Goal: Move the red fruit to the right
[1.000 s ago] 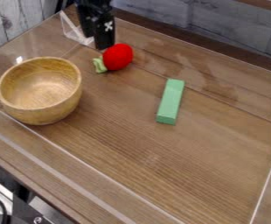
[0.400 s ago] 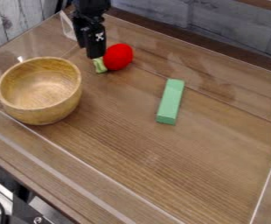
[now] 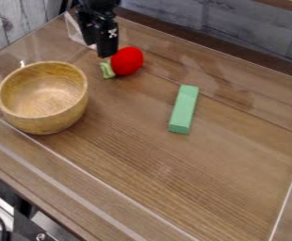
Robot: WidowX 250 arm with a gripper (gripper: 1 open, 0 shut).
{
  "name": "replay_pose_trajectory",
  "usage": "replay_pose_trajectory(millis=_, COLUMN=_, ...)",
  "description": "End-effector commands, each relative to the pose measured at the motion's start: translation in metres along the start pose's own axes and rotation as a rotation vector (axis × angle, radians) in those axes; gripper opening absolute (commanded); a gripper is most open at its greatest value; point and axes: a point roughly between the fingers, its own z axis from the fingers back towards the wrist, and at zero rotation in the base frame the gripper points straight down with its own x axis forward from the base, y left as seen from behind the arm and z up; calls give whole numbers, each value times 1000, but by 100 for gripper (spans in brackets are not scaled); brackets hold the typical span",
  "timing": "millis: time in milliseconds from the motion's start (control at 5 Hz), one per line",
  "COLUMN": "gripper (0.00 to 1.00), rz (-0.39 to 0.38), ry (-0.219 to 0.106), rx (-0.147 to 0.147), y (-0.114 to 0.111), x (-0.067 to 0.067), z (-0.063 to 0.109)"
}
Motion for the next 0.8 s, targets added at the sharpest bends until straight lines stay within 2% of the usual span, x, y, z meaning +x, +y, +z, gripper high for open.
replay_pose_trajectory(millis=0, gripper=100, rz=24, ry=-38, rx=58, y=6, x=16, z=12)
replay_pose_trajectory(millis=400, gripper=100, rz=89, ry=-25, rx=63, y=21, x=21, z=-17)
replay_pose_trajectory(millis=600, gripper=0, rz=85, ry=-24, rx=65, y=15, x=19, z=-13)
